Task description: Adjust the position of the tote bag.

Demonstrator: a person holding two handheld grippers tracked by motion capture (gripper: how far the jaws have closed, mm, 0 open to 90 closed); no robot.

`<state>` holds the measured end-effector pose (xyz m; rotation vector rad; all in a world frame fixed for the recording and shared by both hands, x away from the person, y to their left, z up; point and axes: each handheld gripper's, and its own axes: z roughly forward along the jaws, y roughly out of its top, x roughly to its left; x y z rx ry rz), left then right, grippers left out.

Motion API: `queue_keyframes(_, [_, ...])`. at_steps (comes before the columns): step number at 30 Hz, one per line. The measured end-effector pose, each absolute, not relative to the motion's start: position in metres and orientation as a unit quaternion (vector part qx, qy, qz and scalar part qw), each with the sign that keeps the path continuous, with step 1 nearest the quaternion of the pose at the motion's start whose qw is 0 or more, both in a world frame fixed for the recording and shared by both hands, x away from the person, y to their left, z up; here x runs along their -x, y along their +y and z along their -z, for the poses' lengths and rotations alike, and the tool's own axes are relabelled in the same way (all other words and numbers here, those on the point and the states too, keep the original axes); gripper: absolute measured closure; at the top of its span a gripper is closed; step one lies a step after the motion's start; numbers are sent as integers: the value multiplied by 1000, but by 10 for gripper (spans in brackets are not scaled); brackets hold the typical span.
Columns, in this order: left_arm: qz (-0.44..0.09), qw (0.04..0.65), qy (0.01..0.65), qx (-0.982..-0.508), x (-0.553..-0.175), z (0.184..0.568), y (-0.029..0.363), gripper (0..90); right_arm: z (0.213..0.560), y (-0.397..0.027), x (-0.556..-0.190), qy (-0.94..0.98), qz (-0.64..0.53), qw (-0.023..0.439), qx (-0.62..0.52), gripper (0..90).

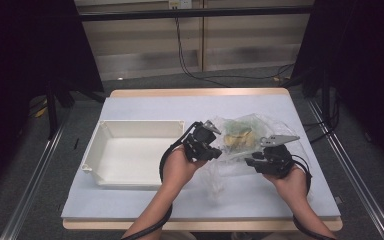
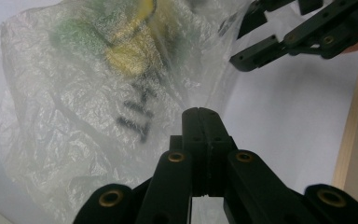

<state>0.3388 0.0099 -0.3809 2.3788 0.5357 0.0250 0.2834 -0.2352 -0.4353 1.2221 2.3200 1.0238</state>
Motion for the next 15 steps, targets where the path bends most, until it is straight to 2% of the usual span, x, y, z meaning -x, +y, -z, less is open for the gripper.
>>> queue_keyframes(3, [2, 343, 204, -917, -339, 381, 7, 834, 439, -232, -288, 815, -355, 164, -428, 604])
queue_keyframes(4, [0, 343, 202, -917, -338, 381, 5, 856, 440, -231, -290, 816, -353, 164, -427, 600])
queue_keyframes(5, [3, 346, 201, -917, -338, 382, 5, 900, 442, -229, -295, 818, -349, 165, -425, 540])
queue_keyframes(6, [3, 346, 201, -917, -338, 382, 5, 900, 443, -229, -296, 819, -348, 167, -425, 497])
queue_keyframes(7, [0, 342, 202, -918, -339, 383, 5, 900, 443, -229, -296, 819, -348, 167, -425, 497])
queue_keyframes(9, [6, 343, 204, -917, -341, 385, 4, 900, 446, -225, -300, 817, -345, 177, -427, 395])
queue_keyframes(15, [6, 341, 201, -918, -342, 383, 4, 900, 462, -220, -312, 830, -330, 185, -409, 399])
